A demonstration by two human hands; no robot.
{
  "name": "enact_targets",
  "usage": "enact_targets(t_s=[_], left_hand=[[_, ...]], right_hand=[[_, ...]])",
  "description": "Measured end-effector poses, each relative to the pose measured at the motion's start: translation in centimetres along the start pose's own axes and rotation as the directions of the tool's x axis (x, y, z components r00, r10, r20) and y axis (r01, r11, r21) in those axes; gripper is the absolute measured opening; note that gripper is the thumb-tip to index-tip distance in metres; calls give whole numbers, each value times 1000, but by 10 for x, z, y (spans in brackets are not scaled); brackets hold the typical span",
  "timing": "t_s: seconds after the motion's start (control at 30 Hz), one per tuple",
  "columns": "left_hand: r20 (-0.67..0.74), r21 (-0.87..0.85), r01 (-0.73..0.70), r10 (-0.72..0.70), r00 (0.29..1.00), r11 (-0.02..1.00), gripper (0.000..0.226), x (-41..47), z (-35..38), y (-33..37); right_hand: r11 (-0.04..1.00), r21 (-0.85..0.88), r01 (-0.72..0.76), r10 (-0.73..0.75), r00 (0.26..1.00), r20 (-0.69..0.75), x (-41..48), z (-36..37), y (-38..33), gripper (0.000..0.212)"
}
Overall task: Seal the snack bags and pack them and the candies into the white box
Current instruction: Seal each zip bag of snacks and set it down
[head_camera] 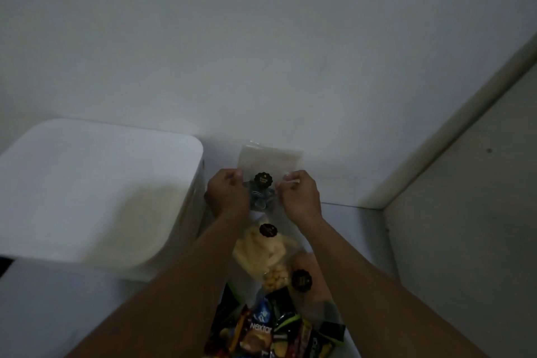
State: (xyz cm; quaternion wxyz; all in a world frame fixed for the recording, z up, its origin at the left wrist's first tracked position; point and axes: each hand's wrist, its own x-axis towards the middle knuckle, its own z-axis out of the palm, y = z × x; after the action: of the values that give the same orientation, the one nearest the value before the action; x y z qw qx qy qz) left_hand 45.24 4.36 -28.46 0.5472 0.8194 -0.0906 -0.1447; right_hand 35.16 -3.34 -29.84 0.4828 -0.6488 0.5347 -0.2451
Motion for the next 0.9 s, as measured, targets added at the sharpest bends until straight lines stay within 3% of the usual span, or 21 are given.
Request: enact_targets(t_s=[0.2, 0.37, 0.47, 0.57, 0.67, 0.73, 0.8, 0.9], left_hand=[[-10, 88, 59, -58, 998, 994, 22, 19, 8, -17], [70, 89, 85, -91, 993, 992, 22, 24, 12, -23], [118, 163, 77, -97, 988, 984, 33, 17, 7, -23], [207, 291, 22, -86, 975, 956, 38, 2, 0, -29], [377, 476, -100, -100, 921, 874, 14, -12, -3, -39], [478, 549, -155, -156, 864, 821, 24, -18, -4, -46], [522, 566, -182, -179, 834, 804, 32, -24, -7, -49], [548, 565, -227, -155, 822, 793, 25, -26, -7, -51]], right_hand=[[999, -36, 3, -1, 999, 41, 13, 14, 12, 8], [999, -49, -5, 6, 1000, 23, 10, 7, 16, 11], [997, -72, -6, 8, 999, 35, 5, -6, 16, 21], [976, -218, 9, 5, 998, 65, -2, -22, 20, 30], [889, -457, 12, 51, 991, 125, -10, -36, 27, 42], [816, -578, -1, 121, 978, 169, -16, -42, 31, 44], [780, -625, -29, 194, 961, 198, -20, -44, 33, 42], [784, -619, -45, 213, 956, 201, -25, -45, 34, 36]])
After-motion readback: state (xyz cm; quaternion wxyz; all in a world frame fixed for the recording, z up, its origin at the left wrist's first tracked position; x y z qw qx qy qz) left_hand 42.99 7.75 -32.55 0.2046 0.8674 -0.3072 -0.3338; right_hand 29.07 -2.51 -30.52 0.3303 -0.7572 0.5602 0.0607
